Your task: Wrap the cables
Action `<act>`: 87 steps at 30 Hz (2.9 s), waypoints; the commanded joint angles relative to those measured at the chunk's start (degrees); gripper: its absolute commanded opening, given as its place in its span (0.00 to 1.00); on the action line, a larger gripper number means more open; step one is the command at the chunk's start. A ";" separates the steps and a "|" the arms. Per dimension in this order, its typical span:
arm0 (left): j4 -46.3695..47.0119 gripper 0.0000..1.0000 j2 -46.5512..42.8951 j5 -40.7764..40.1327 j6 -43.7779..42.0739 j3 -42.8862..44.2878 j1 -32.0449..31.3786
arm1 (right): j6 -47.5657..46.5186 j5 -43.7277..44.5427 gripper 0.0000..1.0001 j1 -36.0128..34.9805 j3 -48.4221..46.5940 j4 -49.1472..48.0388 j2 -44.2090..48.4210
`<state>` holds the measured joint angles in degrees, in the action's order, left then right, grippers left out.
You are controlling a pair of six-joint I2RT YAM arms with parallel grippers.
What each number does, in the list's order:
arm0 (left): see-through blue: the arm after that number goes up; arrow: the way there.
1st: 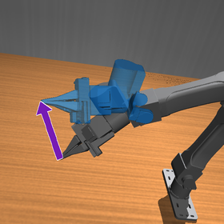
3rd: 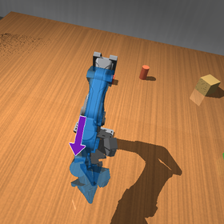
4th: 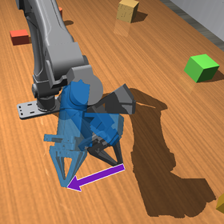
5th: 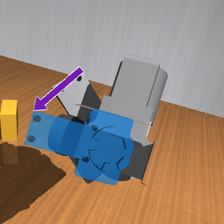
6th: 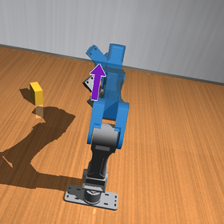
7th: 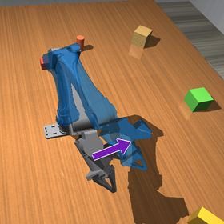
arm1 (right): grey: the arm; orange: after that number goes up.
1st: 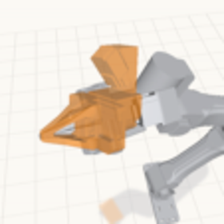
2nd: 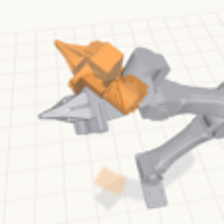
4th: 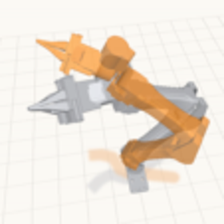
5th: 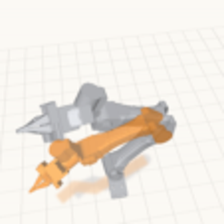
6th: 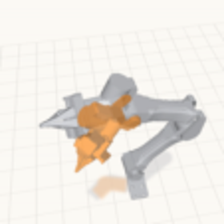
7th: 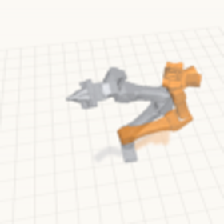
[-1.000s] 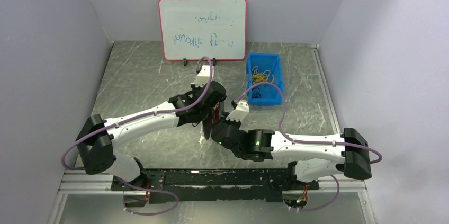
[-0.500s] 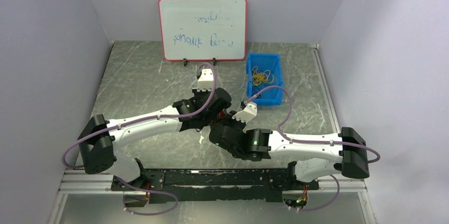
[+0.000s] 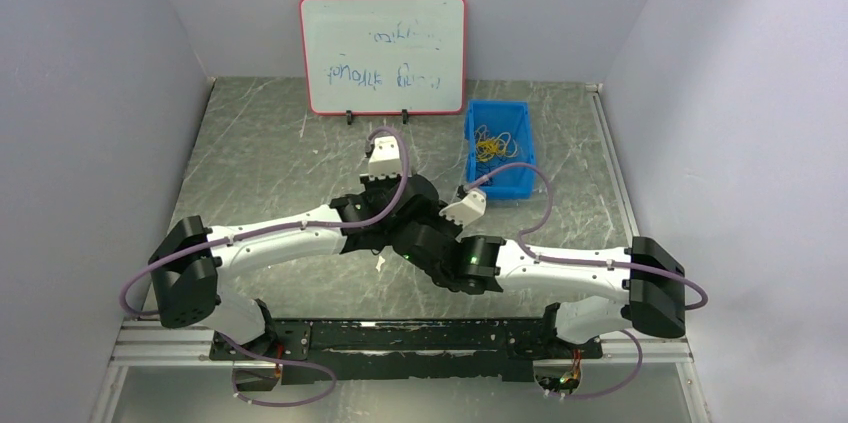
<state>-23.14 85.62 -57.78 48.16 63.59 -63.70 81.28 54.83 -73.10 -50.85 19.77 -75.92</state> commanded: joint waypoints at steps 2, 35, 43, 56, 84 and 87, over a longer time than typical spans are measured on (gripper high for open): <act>-4.38 0.07 -1.07 8.95 -0.61 -4.34 -3.09 | 0.93 8.36 0.07 5.55 0.75 -13.31 1.01; 6.42 0.07 -4.82 21.83 -6.54 -6.93 6.27 | -23.01 -14.28 0.34 10.18 11.22 -29.00 17.95; 9.25 0.07 -8.34 26.31 -8.03 -7.40 10.43 | -29.57 -18.02 0.34 10.18 10.35 -24.34 25.11; 18.03 0.07 -15.90 42.08 -6.76 -14.35 21.43 | -37.28 -18.93 0.39 10.24 15.08 -18.67 32.59; 54.81 0.07 -7.56 82.84 11.17 -30.37 45.16 | -38.33 -36.82 0.55 15.95 30.38 -10.19 35.71; 59.59 0.07 -3.81 84.39 11.99 -31.29 45.16 | -37.65 -36.75 0.55 16.25 31.05 -10.85 36.19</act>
<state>23.22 78.81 20.27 56.45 32.91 -19.03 43.29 19.27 -57.54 -20.86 9.89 -40.34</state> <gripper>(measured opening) 0.096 0.545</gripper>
